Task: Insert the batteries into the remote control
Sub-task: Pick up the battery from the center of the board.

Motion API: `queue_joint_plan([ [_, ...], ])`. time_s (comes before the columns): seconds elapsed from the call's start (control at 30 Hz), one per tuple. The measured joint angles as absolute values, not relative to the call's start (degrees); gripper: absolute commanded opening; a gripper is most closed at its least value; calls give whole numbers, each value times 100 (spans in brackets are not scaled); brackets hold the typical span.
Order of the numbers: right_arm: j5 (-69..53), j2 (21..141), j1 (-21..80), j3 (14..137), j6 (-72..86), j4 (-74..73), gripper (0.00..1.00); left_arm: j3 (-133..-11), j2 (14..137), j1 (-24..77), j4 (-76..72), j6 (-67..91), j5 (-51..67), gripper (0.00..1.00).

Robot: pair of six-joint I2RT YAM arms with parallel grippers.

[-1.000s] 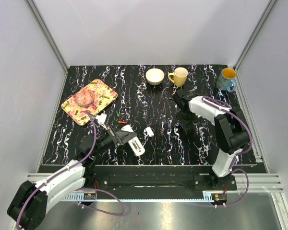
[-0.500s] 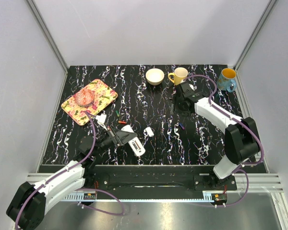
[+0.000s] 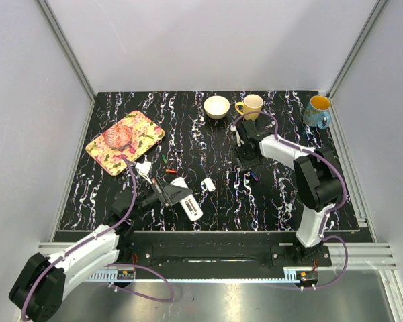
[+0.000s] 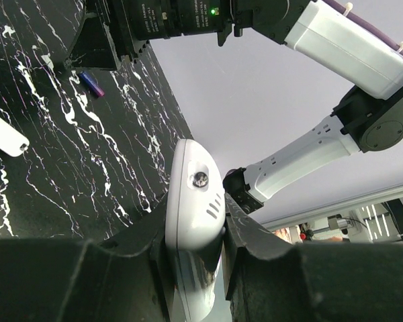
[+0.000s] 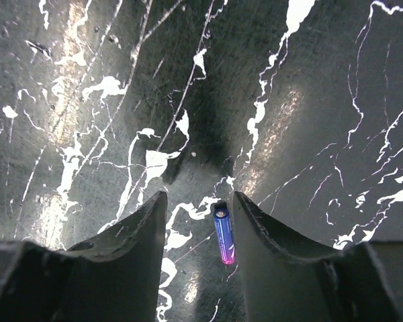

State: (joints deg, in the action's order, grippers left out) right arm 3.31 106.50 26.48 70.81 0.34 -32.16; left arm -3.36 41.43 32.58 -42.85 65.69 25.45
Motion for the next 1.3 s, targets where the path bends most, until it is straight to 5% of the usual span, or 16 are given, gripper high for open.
queue_joint_plan([
  [0.33,390,10392,2648,6602,34,-3004,45,-338,4609,3258,-4407,6495,2585,0],
  [0.6,412,10368,2648,6490,139,-2967,31,-340,4748,3264,-4521,6497,2639,0],
  [0.83,554,10361,2646,6488,198,-2987,41,-340,4748,3264,-4519,6497,2646,0],
  [1.3,526,10167,2646,6449,290,-3159,36,-340,4849,3354,-4696,6499,2650,0],
])
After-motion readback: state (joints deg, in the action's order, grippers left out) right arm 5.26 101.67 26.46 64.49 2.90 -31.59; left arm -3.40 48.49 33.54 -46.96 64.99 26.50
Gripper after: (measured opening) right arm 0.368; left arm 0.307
